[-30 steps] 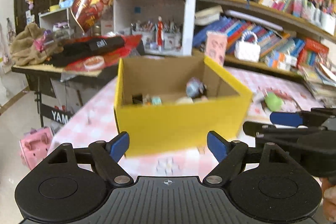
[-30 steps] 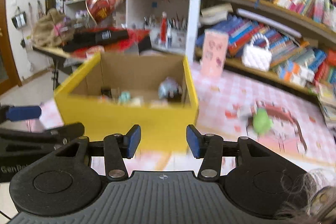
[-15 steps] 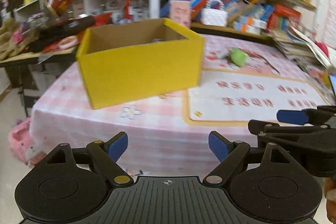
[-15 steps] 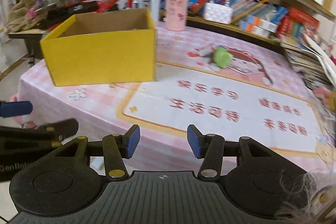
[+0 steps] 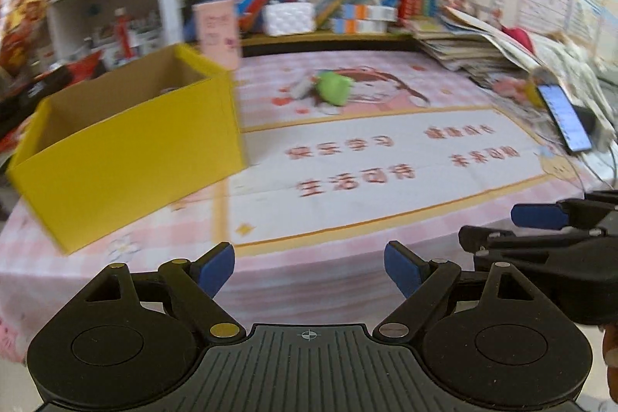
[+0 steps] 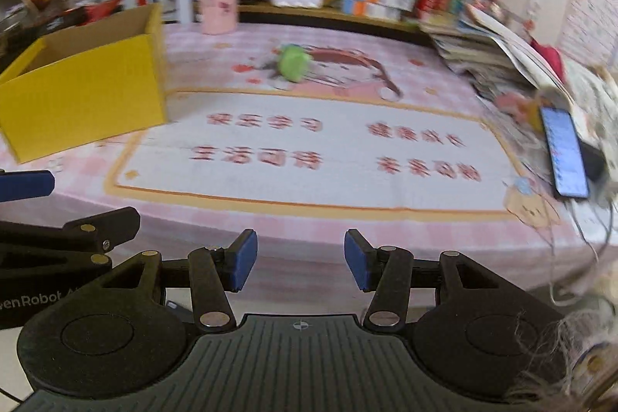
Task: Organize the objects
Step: 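Withdraw both tools from the box toward the green plush, then grasp the green plush with the right tool while the left tool grasps the white card box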
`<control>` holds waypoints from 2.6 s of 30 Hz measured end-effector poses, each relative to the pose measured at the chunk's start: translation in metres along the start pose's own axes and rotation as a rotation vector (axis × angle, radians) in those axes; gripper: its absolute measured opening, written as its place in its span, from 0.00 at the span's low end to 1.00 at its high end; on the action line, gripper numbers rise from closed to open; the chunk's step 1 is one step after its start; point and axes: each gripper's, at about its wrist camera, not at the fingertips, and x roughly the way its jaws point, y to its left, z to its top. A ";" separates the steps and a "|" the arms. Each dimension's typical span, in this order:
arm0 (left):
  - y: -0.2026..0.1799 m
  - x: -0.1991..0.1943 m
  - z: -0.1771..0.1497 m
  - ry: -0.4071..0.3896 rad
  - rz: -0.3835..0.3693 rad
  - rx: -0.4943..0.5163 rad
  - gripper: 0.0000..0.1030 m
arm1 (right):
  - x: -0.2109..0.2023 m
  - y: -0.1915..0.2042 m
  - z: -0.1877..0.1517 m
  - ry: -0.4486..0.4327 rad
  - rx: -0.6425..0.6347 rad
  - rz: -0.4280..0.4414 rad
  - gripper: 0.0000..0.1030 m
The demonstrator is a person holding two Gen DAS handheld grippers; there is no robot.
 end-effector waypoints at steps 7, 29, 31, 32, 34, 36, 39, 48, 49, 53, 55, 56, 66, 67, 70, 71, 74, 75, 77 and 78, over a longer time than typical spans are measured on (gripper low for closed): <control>-0.020 0.026 0.022 -0.005 -0.052 0.041 0.85 | 0.020 -0.032 0.015 0.029 0.064 -0.031 0.46; -0.016 0.114 0.127 -0.059 0.059 -0.081 0.85 | 0.115 -0.089 0.128 -0.040 0.079 0.086 0.46; -0.015 0.119 0.135 -0.064 0.080 -0.090 0.85 | 0.127 -0.090 0.137 -0.050 0.064 0.107 0.46; -0.014 0.121 0.139 -0.069 0.091 -0.096 0.85 | 0.133 -0.089 0.141 -0.055 0.054 0.121 0.46; -0.011 0.126 0.147 -0.077 0.110 -0.115 0.85 | 0.147 -0.087 0.149 -0.059 0.030 0.145 0.47; -0.008 0.131 0.155 -0.083 0.126 -0.132 0.85 | 0.162 -0.084 0.156 -0.065 0.002 0.177 0.47; -0.003 0.141 0.165 -0.079 0.152 -0.151 0.85 | 0.181 -0.080 0.167 -0.074 -0.012 0.223 0.52; 0.012 0.161 0.189 -0.066 0.202 -0.225 0.85 | 0.235 -0.055 0.194 -0.046 0.006 0.386 0.55; 0.014 0.163 0.191 -0.063 0.209 -0.238 0.85 | 0.240 -0.052 0.196 -0.041 0.007 0.394 0.56; 0.016 0.171 0.197 -0.052 0.227 -0.250 0.85 | 0.260 -0.045 0.204 -0.032 0.016 0.396 0.56; 0.016 0.176 0.200 -0.048 0.230 -0.248 0.85 | 0.268 -0.045 0.206 -0.033 0.009 0.395 0.54; 0.016 0.180 0.202 -0.044 0.228 -0.253 0.85 | 0.271 -0.047 0.207 -0.027 0.006 0.405 0.37; -0.003 0.250 0.209 0.020 0.184 -0.209 0.83 | 0.221 -0.125 0.198 -0.123 0.059 0.328 0.37; -0.007 0.259 0.209 0.031 0.188 -0.180 0.83 | 0.216 -0.132 0.197 -0.129 0.073 0.319 0.37; -0.017 0.280 0.206 0.061 0.210 -0.111 0.80 | 0.200 -0.147 0.196 -0.157 0.111 0.297 0.37; -0.019 0.287 0.205 0.077 0.211 -0.106 0.79 | 0.196 -0.150 0.195 -0.162 0.124 0.297 0.37; -0.019 0.300 0.200 0.116 0.213 -0.108 0.75 | 0.187 -0.154 0.192 -0.155 0.151 0.303 0.37; -0.018 0.303 0.199 0.124 0.213 -0.107 0.71 | 0.186 -0.153 0.191 -0.150 0.152 0.305 0.37; -0.016 0.307 0.196 0.121 0.206 -0.105 0.67 | 0.183 -0.152 0.189 -0.141 0.144 0.305 0.37; -0.015 0.307 0.195 0.116 0.200 -0.108 0.61 | 0.182 -0.152 0.187 -0.138 0.139 0.301 0.37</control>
